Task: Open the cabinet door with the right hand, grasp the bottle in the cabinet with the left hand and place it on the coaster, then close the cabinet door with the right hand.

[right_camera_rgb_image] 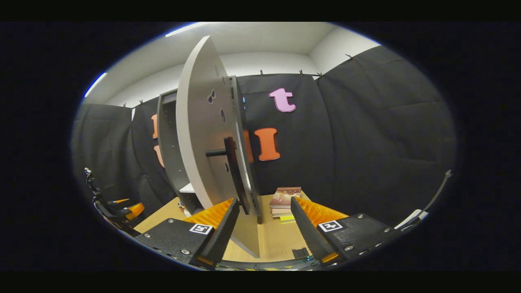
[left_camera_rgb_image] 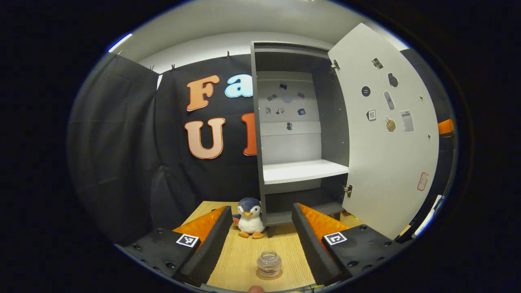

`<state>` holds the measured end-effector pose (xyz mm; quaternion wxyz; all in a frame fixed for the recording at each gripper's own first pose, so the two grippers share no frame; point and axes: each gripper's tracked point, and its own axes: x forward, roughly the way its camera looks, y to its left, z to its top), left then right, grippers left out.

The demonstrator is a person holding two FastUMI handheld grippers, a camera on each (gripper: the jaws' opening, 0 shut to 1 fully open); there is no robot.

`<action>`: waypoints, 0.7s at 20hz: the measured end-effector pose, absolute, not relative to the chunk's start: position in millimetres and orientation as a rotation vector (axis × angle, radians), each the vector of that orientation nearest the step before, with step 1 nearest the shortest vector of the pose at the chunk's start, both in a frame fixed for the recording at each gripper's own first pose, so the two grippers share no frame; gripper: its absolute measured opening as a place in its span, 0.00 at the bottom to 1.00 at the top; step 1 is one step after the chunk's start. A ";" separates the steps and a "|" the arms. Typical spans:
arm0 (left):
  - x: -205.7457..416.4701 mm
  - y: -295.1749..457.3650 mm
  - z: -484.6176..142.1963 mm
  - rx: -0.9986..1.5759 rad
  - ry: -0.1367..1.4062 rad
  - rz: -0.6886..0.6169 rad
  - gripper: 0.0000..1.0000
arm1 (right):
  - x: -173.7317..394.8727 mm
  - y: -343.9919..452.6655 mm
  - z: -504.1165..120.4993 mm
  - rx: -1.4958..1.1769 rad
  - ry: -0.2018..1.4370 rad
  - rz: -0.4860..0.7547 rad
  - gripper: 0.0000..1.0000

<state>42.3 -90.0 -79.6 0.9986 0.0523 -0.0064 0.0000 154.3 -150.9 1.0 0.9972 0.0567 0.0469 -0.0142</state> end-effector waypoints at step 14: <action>62.2 -63.0 -87.8 0.116 0.021 0.042 0.96 | 169.3 -67.2 -3.8 0.090 0.110 0.083 0.79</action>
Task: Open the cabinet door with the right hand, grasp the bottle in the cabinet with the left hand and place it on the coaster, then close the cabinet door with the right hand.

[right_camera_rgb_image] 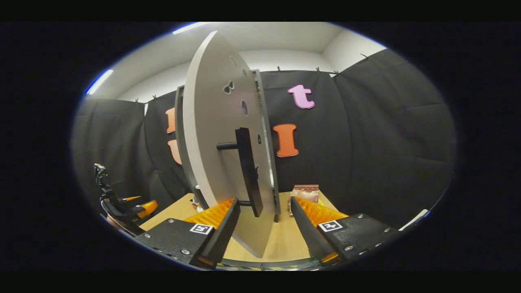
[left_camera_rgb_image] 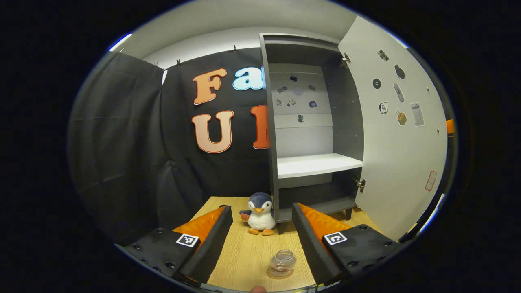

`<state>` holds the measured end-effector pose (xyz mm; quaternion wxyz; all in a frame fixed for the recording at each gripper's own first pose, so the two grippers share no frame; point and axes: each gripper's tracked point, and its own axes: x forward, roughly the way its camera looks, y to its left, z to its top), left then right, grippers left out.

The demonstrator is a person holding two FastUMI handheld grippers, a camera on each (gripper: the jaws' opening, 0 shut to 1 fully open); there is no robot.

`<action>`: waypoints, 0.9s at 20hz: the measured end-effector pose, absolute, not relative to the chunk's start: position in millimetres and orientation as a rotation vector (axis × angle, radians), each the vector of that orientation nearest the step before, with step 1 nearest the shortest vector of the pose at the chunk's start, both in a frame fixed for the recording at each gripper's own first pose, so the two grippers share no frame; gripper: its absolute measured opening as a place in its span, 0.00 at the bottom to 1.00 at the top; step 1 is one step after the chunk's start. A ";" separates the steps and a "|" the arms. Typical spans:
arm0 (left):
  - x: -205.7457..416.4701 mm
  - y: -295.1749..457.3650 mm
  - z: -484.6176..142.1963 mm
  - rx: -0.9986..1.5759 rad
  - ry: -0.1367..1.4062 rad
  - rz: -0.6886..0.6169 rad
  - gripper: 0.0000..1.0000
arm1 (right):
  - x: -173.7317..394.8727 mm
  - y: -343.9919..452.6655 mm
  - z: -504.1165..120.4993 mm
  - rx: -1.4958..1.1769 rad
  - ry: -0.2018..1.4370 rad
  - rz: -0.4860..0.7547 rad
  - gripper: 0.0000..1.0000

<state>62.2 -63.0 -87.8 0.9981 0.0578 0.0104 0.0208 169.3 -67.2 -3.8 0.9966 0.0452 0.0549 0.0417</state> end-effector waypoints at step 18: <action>84.0 9.4 -85.0 0.052 0.039 0.173 0.95 | 233.4 45.8 -11.0 0.137 0.094 0.371 0.96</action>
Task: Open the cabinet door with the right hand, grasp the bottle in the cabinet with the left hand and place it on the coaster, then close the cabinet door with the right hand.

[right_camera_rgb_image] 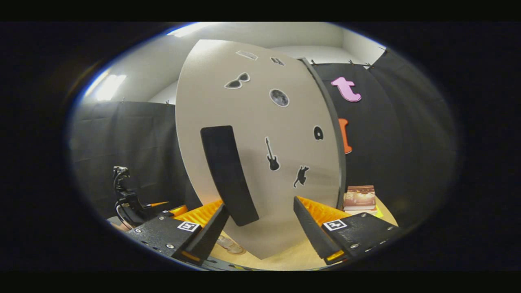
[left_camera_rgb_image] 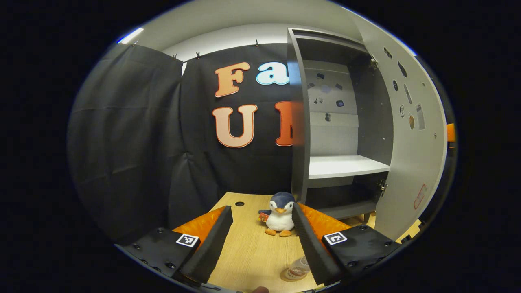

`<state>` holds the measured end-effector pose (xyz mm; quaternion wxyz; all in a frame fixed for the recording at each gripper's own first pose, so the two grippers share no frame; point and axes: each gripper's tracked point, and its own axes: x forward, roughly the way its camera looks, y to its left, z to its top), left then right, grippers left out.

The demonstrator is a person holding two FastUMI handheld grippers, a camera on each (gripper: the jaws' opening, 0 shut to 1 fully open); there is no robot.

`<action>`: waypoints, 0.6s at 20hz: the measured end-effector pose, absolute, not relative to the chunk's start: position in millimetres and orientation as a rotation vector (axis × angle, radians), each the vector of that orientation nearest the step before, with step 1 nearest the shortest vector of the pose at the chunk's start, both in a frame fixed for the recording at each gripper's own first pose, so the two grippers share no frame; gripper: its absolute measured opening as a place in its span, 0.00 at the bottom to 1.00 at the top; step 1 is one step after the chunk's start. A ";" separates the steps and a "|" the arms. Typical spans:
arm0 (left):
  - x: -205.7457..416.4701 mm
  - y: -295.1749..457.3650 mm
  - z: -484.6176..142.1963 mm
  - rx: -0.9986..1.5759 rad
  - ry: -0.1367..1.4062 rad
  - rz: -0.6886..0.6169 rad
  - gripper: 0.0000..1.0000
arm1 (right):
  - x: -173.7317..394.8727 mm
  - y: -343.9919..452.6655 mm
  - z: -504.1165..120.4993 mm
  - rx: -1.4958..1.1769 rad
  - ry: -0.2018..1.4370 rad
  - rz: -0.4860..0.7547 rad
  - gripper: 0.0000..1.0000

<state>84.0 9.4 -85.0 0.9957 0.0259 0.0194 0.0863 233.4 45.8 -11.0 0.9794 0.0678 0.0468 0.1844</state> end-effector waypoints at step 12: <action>110.6 54.9 -54.8 0.035 -0.027 0.190 0.96 | 286.5 108.9 -10.3 0.130 0.024 0.378 0.97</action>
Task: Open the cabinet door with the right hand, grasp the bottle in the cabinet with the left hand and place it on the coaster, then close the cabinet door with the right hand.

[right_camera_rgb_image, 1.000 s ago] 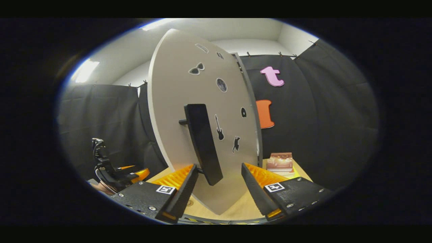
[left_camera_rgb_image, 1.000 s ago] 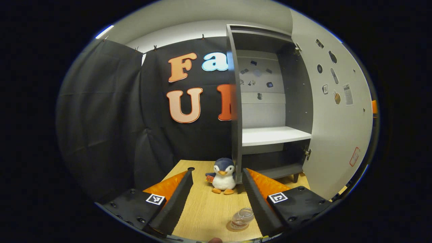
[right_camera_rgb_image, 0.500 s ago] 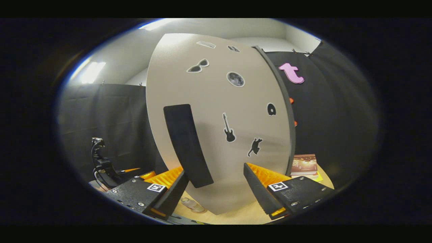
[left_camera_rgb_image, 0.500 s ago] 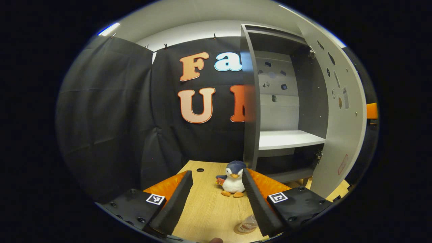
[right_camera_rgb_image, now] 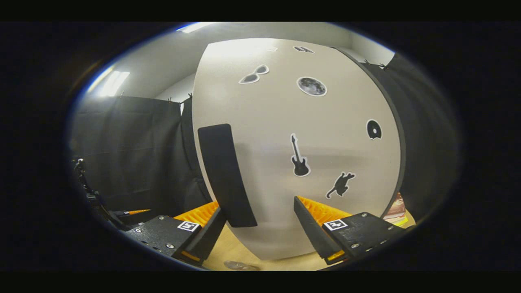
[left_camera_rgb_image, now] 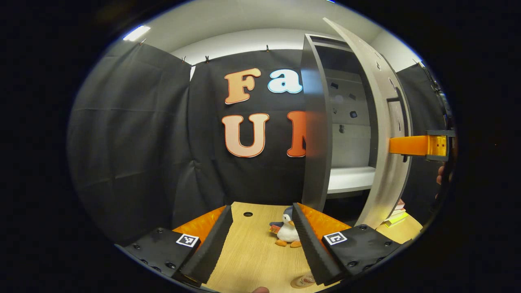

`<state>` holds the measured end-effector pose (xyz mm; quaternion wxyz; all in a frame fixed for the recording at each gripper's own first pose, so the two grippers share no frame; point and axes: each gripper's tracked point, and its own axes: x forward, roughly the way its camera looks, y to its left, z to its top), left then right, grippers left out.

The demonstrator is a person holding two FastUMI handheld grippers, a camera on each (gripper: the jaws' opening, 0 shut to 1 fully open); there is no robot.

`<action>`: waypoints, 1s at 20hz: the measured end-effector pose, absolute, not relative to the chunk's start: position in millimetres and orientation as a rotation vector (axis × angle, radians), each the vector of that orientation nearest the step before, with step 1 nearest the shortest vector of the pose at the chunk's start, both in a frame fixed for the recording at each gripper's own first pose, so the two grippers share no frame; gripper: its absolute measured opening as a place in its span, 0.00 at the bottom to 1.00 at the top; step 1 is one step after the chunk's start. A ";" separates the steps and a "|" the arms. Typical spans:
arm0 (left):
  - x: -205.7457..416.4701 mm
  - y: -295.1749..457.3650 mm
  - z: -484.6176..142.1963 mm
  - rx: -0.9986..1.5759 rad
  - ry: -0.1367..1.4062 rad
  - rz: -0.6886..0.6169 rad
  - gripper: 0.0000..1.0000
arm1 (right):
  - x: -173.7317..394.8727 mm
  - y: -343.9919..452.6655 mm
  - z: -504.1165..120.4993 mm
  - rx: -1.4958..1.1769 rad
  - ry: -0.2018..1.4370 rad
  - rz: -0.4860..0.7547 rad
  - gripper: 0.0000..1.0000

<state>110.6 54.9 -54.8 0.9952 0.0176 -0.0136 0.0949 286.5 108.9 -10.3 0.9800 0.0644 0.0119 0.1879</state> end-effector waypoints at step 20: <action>210.3 40.2 -79.3 -0.055 0.016 0.004 0.96 | 293.2 129.0 -23.5 0.023 -0.070 0.170 0.95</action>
